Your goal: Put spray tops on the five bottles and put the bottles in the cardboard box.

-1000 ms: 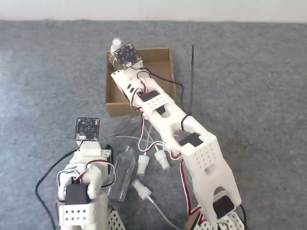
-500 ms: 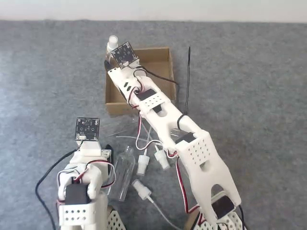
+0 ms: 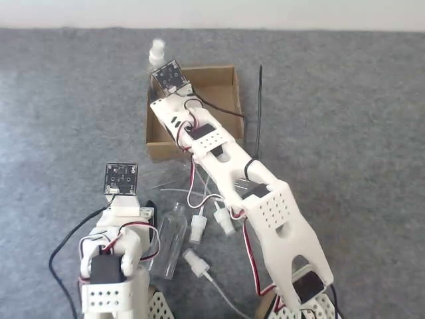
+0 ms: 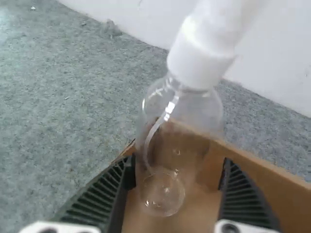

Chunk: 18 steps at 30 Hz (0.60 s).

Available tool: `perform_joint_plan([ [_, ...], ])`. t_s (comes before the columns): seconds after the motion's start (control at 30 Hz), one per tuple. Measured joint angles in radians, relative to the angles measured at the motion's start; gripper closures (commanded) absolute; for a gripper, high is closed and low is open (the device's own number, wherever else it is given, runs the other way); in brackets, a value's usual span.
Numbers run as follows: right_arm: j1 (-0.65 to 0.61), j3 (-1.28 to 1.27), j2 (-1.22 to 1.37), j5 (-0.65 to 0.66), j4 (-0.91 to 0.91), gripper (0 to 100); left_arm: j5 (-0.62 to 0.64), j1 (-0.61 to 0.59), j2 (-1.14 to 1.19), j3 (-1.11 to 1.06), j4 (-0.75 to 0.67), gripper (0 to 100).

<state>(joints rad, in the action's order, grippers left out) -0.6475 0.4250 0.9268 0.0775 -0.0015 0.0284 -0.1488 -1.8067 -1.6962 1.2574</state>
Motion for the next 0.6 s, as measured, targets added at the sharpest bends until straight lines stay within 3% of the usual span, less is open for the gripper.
perform_joint_plan([
  [0.27,-0.002,0.000,0.002,0.000,0.008,76.7,0.000,0.000,0.000,0.000,0.000,89],
  [0.6,-0.003,0.000,0.002,0.000,0.150,76.8,0.000,0.000,0.000,0.000,0.000,89],
])
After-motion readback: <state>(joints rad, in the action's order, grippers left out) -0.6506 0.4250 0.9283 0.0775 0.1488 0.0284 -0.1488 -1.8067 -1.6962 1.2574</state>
